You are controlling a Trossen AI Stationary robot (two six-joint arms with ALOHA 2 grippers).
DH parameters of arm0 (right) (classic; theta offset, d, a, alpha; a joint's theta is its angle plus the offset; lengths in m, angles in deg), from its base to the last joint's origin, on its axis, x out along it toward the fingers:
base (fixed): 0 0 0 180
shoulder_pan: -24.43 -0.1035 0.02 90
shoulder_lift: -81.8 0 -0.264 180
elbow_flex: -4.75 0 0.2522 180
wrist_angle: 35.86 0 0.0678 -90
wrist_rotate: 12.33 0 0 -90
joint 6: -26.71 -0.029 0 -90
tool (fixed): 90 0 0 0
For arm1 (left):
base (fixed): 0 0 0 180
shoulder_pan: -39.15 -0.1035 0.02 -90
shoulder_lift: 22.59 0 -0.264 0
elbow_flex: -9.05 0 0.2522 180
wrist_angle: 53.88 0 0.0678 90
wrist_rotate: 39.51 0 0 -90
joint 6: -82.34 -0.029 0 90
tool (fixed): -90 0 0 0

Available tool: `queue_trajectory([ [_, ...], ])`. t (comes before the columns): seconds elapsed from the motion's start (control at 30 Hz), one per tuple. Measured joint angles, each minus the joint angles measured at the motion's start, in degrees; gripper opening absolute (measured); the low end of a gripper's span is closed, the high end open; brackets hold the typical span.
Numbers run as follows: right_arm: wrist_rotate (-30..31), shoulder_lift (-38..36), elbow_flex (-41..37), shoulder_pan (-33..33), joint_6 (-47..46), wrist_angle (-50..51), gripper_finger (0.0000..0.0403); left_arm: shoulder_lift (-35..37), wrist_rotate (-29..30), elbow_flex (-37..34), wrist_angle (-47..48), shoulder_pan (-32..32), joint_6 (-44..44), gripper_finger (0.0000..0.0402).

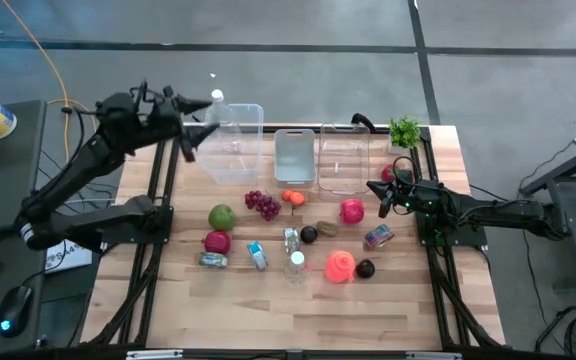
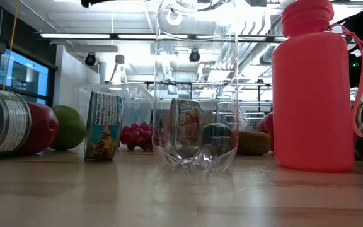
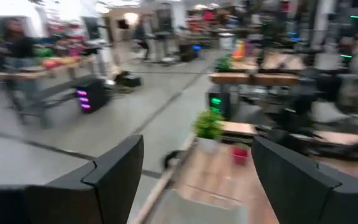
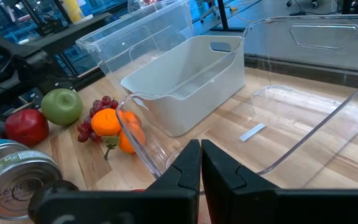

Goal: Pick & Place Food Item
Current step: Put the transparent bottle into the white bin

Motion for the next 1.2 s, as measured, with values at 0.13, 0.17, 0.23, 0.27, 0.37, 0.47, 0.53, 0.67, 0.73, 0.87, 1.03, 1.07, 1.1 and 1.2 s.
queue_trajectory([
  [0.13, -0.01, 0.0, 0.02, 0.01, 0.0, 0.0, 0.0003, 1.18, -2.52, 0.0, 5.63, 8.22, -2.13, 0.0289],
  [0.17, 0.01, 0.01, 0.0, 0.0, 0.0, 0.0, 0.0003, 1.08, -3.69, 0.0, 6.92, 10.61, -2.79, 0.0289],
  [0.23, 0.0, 0.02, 0.01, 0.0, 0.0, 0.0, 0.0003, 0.28, -5.02, 0.0, 8.33, 15.12, -3.05, 0.0289],
  [0.27, -0.01, 0.01, 0.0, 0.0, 0.0, 0.0, 0.0003, -0.22, -5.11, 0.0, 8.65, 17.65, -2.89, 0.0289],
  [0.37, -0.01, 0.02, 0.02, 0.0, 0.0, 0.0, 0.0003, -2.29, -4.52, 0.0, 9.42, 25.81, -4.93, 0.0289],
  [0.47, 0.01, 0.0, 0.01, 0.0, 0.0, 0.0, 0.0003, -4.13, 3.21, 0.0, 9.66, 34.6, -6.49, 0.0289],
  [0.53, 0.0, 0.01, 0.01, 0.0, 0.0, 0.0, 0.0003, -5.0, 11.27, 0.0, 9.74, 40.47, -5.72, 0.0289],
  [0.67, -0.01, 0.02, 0.0, 0.0, 0.0, 0.0, 0.0003, -5.96, 22.2, 0.0, 11.46, 51.73, -2.66, 0.0289],
  [0.73, 0.0, 0.0, 0.01, 0.0, 0.0, 0.0, 0.0003, -6.08, 24.25, 0.0, 13.87, 56.58, -0.09, 0.0289],
  [0.87, 0.01, 0.01, 0.01, 0.0, 0.0, 0.0, 0.0003, -5.9, 28.14, 0.0, 18.93, 64.09, 5.93, 0.0289],
  [1.03, -0.01, 0.0, 0.02, 0.0, 0.0, 0.0, 0.0003, -6.03, 33.47, -0.85, 21.23, 69.17, 10.79, 0.0289],
  [1.07, 0.01, 0.01, 0.0, 0.02, 0.0, 0.0, 0.0003, -6.06, 34.19, -1.19, 21.27, 69.75, 11.19, 0.0289],
  [1.1, 0.0, 0.02, 0.02, 0.01, 0.0, 0.0, 0.0003, -6.1, 35.19, -1.47, 21.34, 70.21, 11.53, 0.0289],
  [1.2, 0.0, 0.0, 0.02, 0.01, 0.0, 0.0, 0.0003, -6.08, 37.72, -1.81, 21.0, 70.94, 11.74, 0.0289],
])
